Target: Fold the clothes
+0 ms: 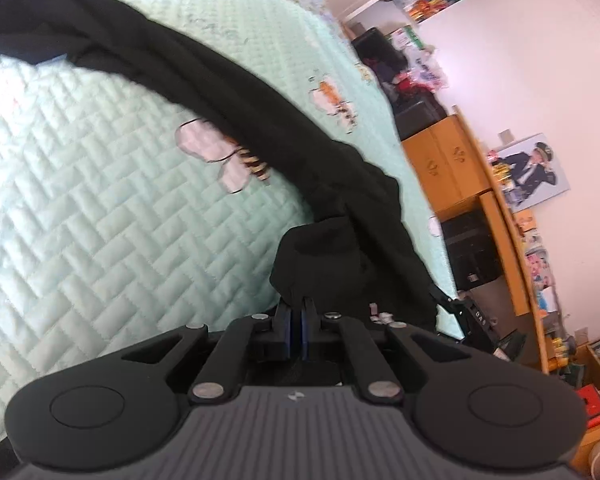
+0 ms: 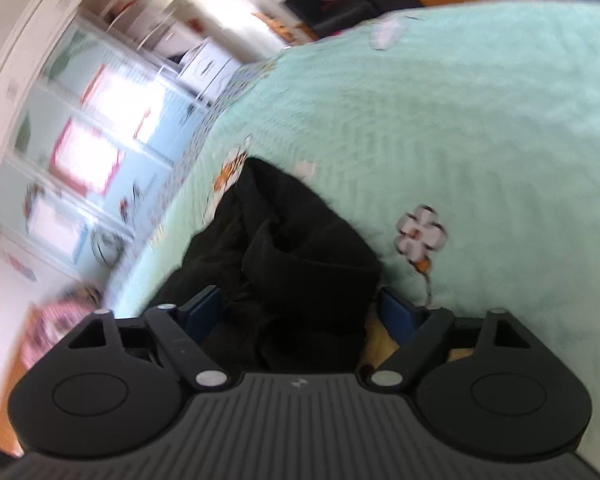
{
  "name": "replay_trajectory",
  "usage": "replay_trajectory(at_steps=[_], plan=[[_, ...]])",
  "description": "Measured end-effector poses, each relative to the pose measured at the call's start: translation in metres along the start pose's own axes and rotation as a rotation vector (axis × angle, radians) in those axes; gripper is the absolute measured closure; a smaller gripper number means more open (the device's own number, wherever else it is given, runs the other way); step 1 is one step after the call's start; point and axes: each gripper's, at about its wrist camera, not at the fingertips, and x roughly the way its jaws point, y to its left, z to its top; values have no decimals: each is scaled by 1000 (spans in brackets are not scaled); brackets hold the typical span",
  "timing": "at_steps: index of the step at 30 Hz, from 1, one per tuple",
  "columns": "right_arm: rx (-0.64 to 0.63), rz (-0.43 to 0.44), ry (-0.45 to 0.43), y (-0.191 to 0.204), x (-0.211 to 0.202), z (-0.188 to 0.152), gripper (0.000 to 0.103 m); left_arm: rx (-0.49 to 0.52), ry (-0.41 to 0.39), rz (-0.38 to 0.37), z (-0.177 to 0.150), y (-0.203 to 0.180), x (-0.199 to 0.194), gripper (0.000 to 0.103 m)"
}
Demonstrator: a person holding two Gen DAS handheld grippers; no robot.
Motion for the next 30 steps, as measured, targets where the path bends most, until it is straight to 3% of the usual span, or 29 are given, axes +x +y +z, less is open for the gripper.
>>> replay_trajectory(at_steps=[2, 4, 6, 9, 12, 14, 19, 23, 27, 30], plan=[[-45, -12, 6, 3, 7, 2, 39, -17, 9, 22, 2, 7, 2, 99], [-45, 16, 11, -1, 9, 6, 68, -43, 11, 53, 4, 14, 3, 99], [-9, 63, 22, -7, 10, 11, 79, -60, 14, 74, 7, 20, 4, 98], [41, 120, -10, -9, -6, 22, 87, -65, 15, 114, 11, 24, 1, 98], [82, 204, -69, 0, -41, 39, 90, -25, 32, 132, 13, 20, 1, 98], [47, 215, -110, 10, -61, 52, 92, 30, 57, 159, 13, 14, 7, 97], [-2, 25, -130, 1, -63, 72, 92, 196, 194, 217, 1, -4, 35, 83], [4, -106, -61, -23, -53, 55, 91, 216, 210, 223, -3, -3, 36, 80], [146, -100, -7, -60, -58, 28, 82, 195, 230, 216, -1, 4, 27, 79], [195, -130, -88, -71, -84, 18, 77, 202, 239, 225, -3, -1, 21, 77]])
